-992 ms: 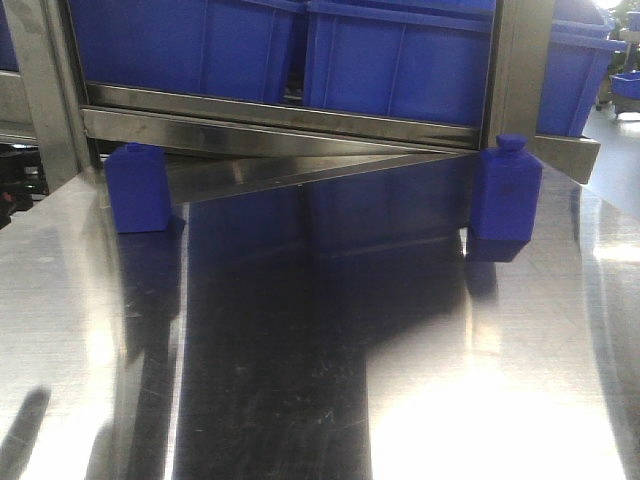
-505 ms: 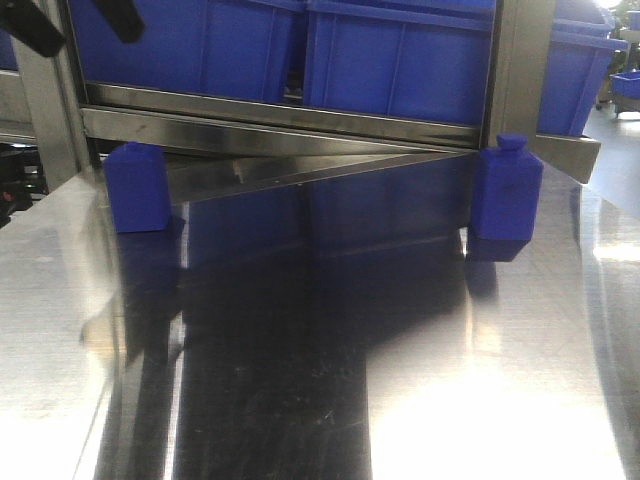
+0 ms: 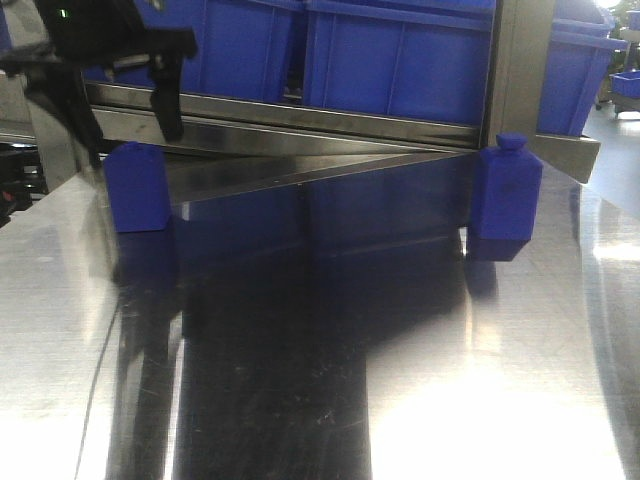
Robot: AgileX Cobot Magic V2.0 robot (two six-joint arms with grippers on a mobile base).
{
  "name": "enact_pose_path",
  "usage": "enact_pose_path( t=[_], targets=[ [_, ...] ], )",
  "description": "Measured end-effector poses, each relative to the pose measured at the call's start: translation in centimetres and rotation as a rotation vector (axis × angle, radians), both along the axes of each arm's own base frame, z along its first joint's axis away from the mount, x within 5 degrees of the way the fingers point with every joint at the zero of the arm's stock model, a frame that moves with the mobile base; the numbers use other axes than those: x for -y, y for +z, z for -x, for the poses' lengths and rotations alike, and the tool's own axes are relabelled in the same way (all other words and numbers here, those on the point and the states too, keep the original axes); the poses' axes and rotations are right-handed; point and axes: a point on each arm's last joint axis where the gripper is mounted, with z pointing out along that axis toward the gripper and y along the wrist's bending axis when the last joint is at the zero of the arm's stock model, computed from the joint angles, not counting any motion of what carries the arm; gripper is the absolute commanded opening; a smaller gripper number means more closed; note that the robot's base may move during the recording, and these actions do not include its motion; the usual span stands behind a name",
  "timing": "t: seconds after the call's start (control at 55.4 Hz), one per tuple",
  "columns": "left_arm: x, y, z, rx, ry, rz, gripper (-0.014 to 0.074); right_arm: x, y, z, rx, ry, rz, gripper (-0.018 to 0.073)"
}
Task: Pick and sort blue part to right shelf
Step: 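Lower the left gripper onto the blue part nearest the left arm, then close the left gripper on the blue part and lift it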
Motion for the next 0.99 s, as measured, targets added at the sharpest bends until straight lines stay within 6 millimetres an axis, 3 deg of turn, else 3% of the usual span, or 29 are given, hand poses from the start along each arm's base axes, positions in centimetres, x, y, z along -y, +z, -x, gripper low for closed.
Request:
enact_pose_path(
  t=[0.253,0.451,0.758,0.992],
  targets=[
    [0.0,-3.6,-1.0,-0.093,0.027,0.012,0.0589,0.0,0.0,0.0,0.0,0.0,0.0,0.0042],
    [0.2,-3.8,-0.8,-0.129,0.033,0.036,0.0576,0.0,0.0,0.0,0.0,0.0,0.0,0.0042],
    [0.1,-3.9,-0.6,-0.157,0.031,0.029,0.0335,0.0,0.0,0.0,0.0,0.0,0.0,0.0042],
    [0.1,-3.8,-0.5,-0.158,0.011,0.022,0.0301,0.0,0.0,0.0,0.0,0.0,0.0,0.0042]
  ],
)
